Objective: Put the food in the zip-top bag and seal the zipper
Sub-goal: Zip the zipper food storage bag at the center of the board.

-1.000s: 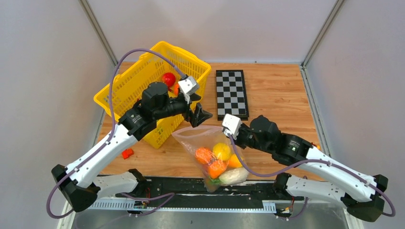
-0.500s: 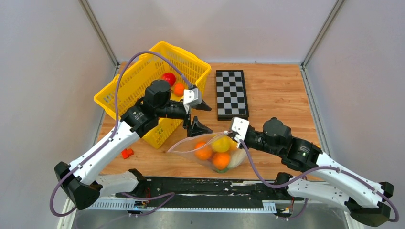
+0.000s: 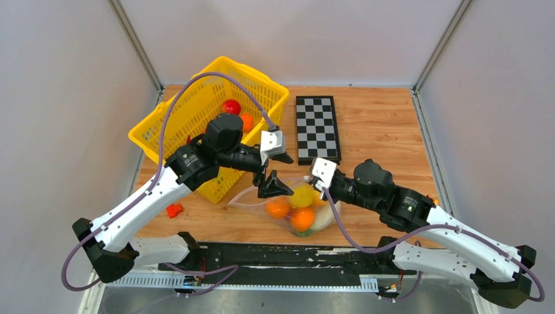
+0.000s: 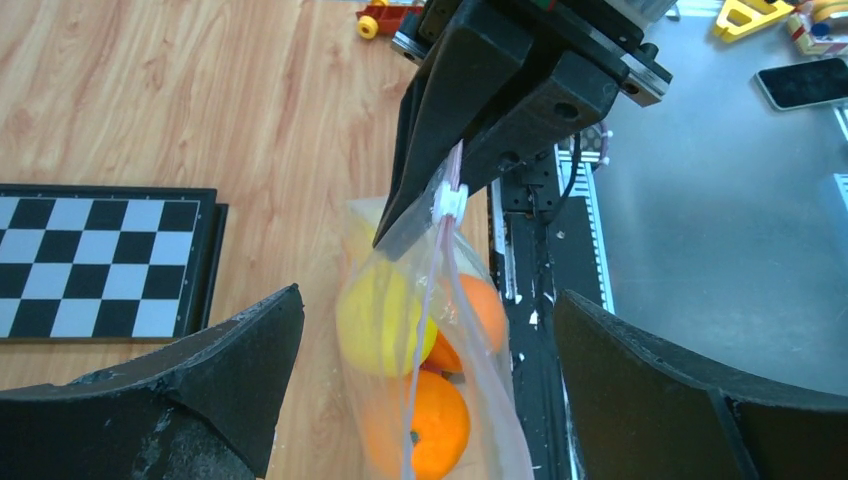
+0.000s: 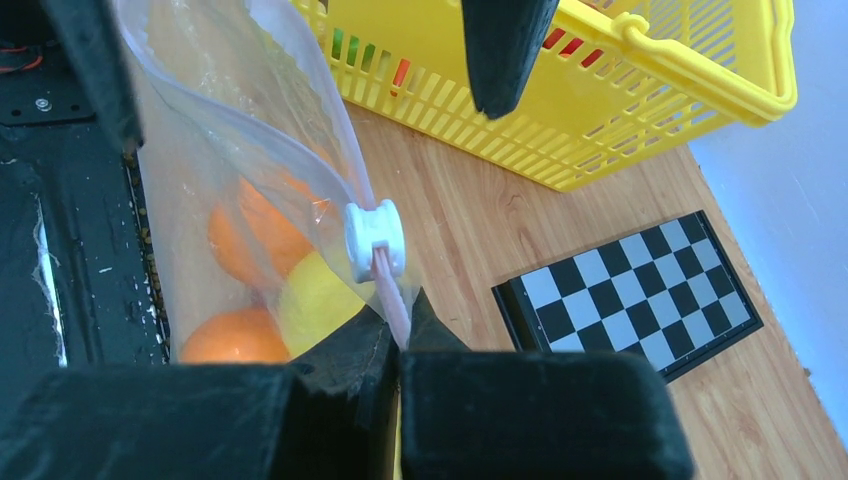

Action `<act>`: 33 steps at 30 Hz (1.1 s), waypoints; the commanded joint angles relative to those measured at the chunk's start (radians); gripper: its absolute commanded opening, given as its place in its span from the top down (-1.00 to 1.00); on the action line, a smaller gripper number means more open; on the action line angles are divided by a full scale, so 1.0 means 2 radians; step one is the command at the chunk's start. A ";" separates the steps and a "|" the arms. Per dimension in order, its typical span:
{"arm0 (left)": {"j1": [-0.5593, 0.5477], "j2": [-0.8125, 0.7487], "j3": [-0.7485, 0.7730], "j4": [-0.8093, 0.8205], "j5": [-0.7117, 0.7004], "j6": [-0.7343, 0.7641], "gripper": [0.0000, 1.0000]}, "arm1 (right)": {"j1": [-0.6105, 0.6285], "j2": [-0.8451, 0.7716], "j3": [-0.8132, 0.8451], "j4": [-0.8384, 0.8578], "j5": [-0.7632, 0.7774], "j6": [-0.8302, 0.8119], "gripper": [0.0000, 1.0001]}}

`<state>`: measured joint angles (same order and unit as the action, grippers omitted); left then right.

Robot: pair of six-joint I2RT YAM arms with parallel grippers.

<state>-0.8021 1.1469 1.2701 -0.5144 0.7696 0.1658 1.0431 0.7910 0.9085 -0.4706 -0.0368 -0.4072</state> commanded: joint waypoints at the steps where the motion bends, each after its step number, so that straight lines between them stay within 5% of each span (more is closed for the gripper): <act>1: -0.034 0.018 0.037 -0.045 -0.084 0.003 -1.00 | -0.003 -0.003 0.025 0.034 0.004 0.015 1.00; 11: -0.039 0.003 0.020 -0.035 -0.131 -0.020 -0.84 | -0.004 -0.009 0.031 0.027 -0.001 0.023 1.00; 22: -0.079 -0.026 0.001 -0.028 -0.231 -0.035 -0.01 | -0.009 -0.005 0.039 0.007 0.001 0.033 1.00; 33: -0.079 -0.010 0.013 -0.023 -0.213 -0.035 0.79 | -0.010 0.006 0.052 -0.037 -0.044 0.015 1.00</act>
<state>-0.9600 1.1099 1.2694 -0.5903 0.3305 0.0944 1.0260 0.8043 0.9627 -0.5453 -0.0837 -0.3672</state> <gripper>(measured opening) 0.163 0.009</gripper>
